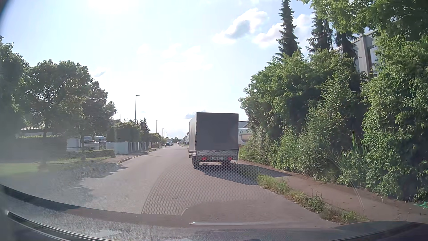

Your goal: Follow the waypoints while adhering to traffic rules and regulations

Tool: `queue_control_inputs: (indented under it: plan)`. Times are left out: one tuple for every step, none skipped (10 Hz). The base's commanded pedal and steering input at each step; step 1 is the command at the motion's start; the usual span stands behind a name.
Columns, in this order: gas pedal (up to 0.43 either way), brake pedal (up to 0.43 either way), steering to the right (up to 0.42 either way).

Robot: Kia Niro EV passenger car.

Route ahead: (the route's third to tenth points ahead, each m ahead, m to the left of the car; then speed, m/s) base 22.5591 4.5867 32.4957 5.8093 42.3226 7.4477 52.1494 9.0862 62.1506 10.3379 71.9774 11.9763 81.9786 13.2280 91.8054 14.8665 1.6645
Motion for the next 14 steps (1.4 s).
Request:
queue_control_inputs:
  plan:
    - [0.000,0.024,0.271]
    - [0.000,0.018,0.257]
    - [0.000,0.018,0.241]
    - [0.000,0.012,0.226]
    - [0.000,0.012,0.213]
    - [0.000,0.018,0.195]
    - [0.000,0.012,0.176]
    - [0.000,0.012,0.156]
    - [0.000,0.012,0.125]
    - [0.000,0.018,0.081]
    - [0.000,0.012,0.039]
    - [0.000,0.018,-0.008]
    - [0.000,0.018,-0.054]
    - [0.000,0.012,-0.076]
